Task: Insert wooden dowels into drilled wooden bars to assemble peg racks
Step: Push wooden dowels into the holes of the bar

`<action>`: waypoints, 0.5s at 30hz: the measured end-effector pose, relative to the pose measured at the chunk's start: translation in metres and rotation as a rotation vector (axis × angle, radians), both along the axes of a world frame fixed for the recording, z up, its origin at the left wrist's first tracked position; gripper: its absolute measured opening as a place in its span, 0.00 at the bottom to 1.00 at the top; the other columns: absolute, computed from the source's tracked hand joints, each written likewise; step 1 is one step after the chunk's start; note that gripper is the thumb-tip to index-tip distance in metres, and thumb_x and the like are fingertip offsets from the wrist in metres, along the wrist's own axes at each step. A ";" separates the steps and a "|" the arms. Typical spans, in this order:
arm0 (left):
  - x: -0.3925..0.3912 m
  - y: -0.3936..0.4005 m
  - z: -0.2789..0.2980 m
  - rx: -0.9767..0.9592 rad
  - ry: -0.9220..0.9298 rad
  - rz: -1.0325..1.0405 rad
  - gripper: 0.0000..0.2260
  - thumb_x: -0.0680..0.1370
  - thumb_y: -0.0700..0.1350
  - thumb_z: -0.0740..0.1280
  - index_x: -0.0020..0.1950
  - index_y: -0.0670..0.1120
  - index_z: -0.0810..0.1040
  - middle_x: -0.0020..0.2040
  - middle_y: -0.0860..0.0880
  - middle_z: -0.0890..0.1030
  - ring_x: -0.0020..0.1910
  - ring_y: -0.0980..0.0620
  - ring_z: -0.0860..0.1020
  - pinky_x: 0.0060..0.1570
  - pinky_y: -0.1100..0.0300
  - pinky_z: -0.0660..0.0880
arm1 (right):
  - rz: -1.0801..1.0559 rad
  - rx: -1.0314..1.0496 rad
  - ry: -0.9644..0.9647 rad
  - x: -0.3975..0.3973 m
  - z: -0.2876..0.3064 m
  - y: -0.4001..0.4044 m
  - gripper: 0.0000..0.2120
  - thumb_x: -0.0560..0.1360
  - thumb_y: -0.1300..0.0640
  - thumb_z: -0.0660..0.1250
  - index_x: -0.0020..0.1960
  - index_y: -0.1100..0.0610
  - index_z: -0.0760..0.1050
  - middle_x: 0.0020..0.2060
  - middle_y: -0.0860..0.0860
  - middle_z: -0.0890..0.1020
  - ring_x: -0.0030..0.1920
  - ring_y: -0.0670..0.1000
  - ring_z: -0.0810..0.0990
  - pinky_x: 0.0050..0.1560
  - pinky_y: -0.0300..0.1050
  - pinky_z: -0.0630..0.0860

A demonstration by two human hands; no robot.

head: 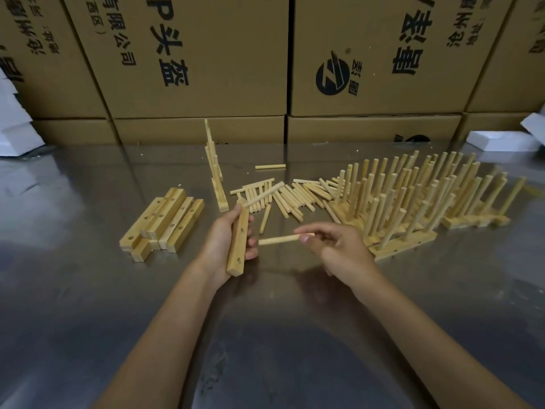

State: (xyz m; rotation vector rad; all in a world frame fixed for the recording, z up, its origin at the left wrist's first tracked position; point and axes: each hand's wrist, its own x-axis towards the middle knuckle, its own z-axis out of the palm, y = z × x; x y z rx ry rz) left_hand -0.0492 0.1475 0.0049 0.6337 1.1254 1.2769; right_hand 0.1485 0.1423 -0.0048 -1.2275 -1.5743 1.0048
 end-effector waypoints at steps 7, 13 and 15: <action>0.013 -0.005 -0.002 0.016 0.031 -0.081 0.14 0.83 0.53 0.61 0.50 0.42 0.75 0.32 0.48 0.70 0.26 0.52 0.69 0.23 0.60 0.69 | -0.014 0.068 0.080 -0.015 0.009 -0.016 0.07 0.78 0.62 0.68 0.47 0.53 0.84 0.33 0.51 0.78 0.30 0.44 0.72 0.30 0.37 0.68; 0.015 -0.004 -0.002 0.014 0.069 -0.094 0.16 0.82 0.56 0.61 0.50 0.43 0.75 0.29 0.47 0.69 0.26 0.50 0.69 0.25 0.58 0.69 | 0.003 0.077 0.153 -0.013 0.009 -0.015 0.06 0.77 0.64 0.69 0.49 0.57 0.84 0.34 0.57 0.81 0.32 0.46 0.76 0.31 0.38 0.73; 0.018 -0.005 -0.003 0.019 0.110 -0.110 0.17 0.82 0.58 0.60 0.51 0.44 0.75 0.29 0.46 0.69 0.26 0.50 0.68 0.25 0.59 0.68 | 0.068 0.011 0.304 -0.012 0.011 -0.015 0.05 0.76 0.67 0.69 0.49 0.61 0.82 0.36 0.59 0.84 0.34 0.50 0.81 0.34 0.40 0.78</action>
